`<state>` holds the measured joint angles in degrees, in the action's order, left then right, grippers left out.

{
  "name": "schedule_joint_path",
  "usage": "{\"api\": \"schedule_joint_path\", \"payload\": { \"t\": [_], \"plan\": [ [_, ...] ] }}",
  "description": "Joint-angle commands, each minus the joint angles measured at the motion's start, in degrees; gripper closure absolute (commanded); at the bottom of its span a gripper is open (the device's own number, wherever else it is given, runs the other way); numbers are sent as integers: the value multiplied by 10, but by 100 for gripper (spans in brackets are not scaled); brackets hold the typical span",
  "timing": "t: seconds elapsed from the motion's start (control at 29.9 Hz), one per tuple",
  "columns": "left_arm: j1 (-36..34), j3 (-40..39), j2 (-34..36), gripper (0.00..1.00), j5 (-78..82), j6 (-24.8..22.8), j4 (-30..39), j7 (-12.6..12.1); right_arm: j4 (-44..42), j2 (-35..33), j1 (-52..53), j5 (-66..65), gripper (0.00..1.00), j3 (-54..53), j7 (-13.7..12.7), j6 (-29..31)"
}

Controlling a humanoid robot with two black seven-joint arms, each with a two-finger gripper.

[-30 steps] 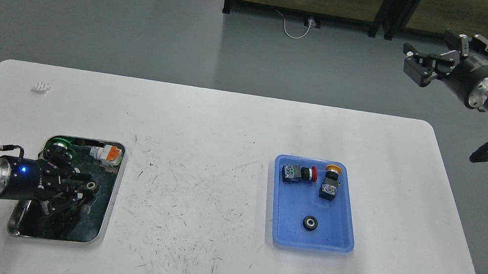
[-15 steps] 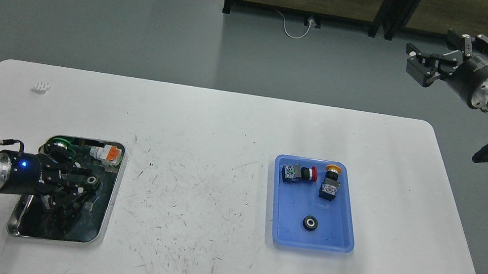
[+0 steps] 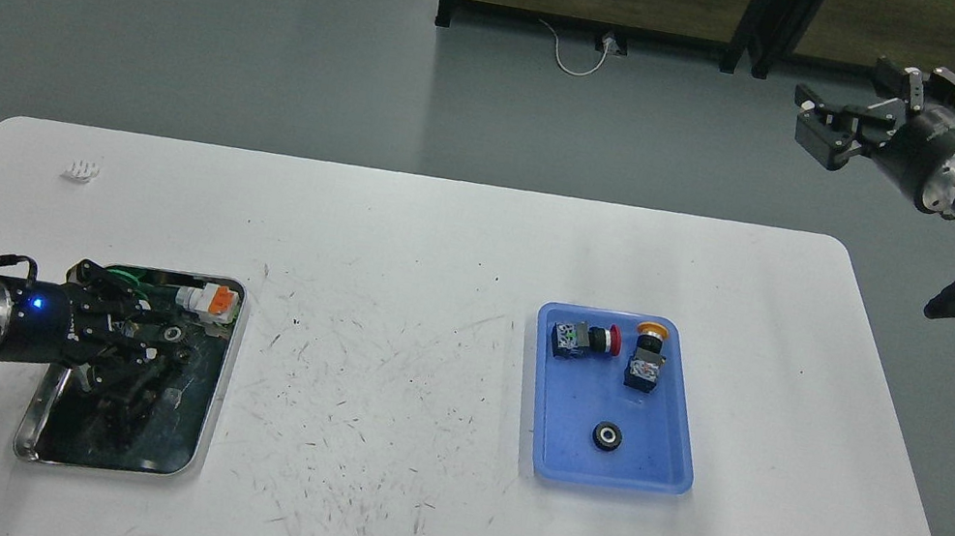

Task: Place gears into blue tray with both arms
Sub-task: 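Grasp a second black gear in the metal tray with the left gripper, then lift the gear and carry it toward the blue tray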

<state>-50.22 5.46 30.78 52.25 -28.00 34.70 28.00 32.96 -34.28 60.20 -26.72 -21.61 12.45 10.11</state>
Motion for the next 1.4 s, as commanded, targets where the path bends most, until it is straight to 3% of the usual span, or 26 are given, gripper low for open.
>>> {"api": "schedule_joint_path", "payload": {
  "t": [0.0, 0.57, 1.37],
  "plan": [
    [-7, 0, 1, 78, 0, 0, 0, 0, 0, 0, 0, 0, 12, 2, -1, 0],
    [-85, 6, -36, 78, 7, 0, 4, 0, -1, -8, -3, 0, 11, 6, -1, 0],
    [-111, 32, -205, 78, 14, 0, 5, 0, -9, -20, -7, 0, 11, 17, -1, 0]
  ]
}}
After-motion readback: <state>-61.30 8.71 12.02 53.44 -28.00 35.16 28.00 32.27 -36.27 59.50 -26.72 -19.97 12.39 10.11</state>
